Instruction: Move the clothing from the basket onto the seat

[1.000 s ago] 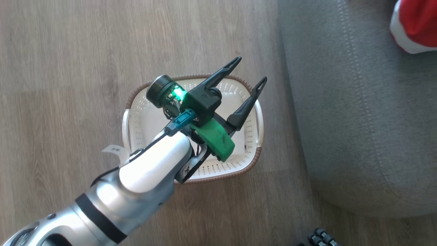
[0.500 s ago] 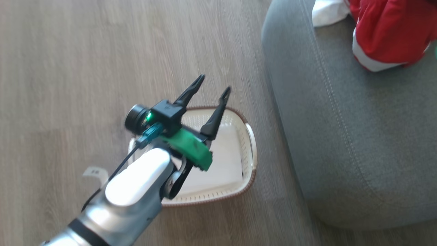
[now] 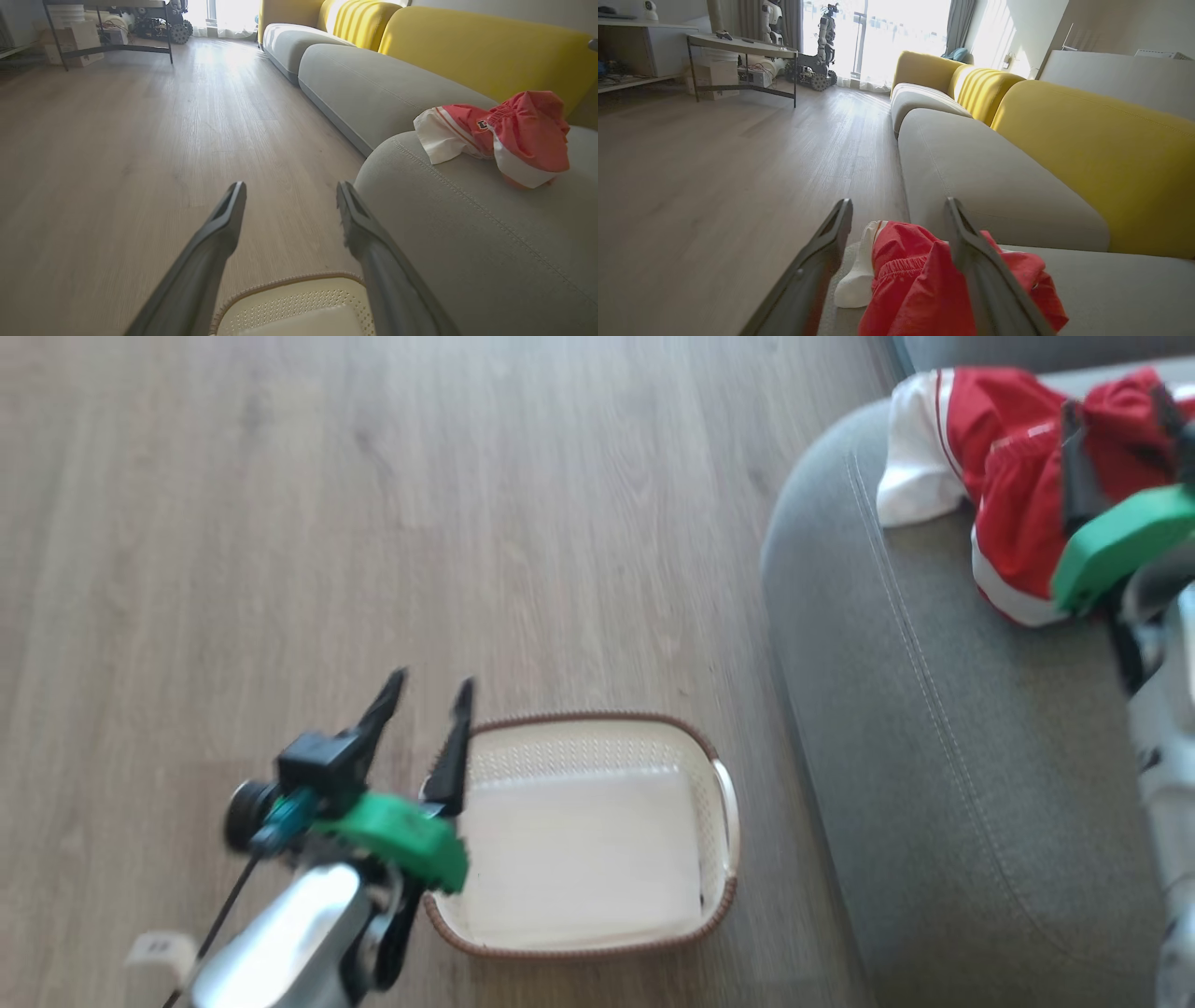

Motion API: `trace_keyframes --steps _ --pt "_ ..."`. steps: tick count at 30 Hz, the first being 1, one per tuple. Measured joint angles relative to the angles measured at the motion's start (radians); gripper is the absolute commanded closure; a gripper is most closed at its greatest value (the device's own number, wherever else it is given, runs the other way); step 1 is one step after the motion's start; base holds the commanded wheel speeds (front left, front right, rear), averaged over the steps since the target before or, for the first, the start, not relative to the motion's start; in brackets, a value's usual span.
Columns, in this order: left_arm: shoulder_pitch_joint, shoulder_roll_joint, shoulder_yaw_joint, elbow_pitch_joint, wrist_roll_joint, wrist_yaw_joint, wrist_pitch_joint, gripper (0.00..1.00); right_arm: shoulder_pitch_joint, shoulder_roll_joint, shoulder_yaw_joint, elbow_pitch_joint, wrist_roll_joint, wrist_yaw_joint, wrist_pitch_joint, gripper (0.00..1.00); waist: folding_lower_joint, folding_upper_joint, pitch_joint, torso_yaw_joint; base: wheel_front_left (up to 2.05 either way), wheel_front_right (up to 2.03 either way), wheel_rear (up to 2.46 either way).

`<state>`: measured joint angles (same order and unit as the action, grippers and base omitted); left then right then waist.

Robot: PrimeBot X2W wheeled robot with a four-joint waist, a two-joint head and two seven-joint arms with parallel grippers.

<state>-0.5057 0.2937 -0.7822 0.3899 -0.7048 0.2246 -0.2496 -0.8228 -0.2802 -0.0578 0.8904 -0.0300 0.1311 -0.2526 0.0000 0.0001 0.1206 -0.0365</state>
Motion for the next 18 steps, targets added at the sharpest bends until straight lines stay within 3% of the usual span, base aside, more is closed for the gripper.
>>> trace_keyframes --steps 7,18 --pt "0.144 0.049 0.076 -0.055 0.001 0.032 0.0 0.0 0.175 0.059 -0.01 -0.198 0.02 0.0 0.0 0.0 0.0 0.0 -0.067 0.045 0.0 0.0 0.0" --pt "0.327 0.061 0.208 -0.147 0.04 0.082 0.0 0.0 0.47 0.196 -0.059 -0.458 0.015 0.0 0.0 0.0 0.0 0.0 -0.126 0.099 0.0 0.0 0.0"
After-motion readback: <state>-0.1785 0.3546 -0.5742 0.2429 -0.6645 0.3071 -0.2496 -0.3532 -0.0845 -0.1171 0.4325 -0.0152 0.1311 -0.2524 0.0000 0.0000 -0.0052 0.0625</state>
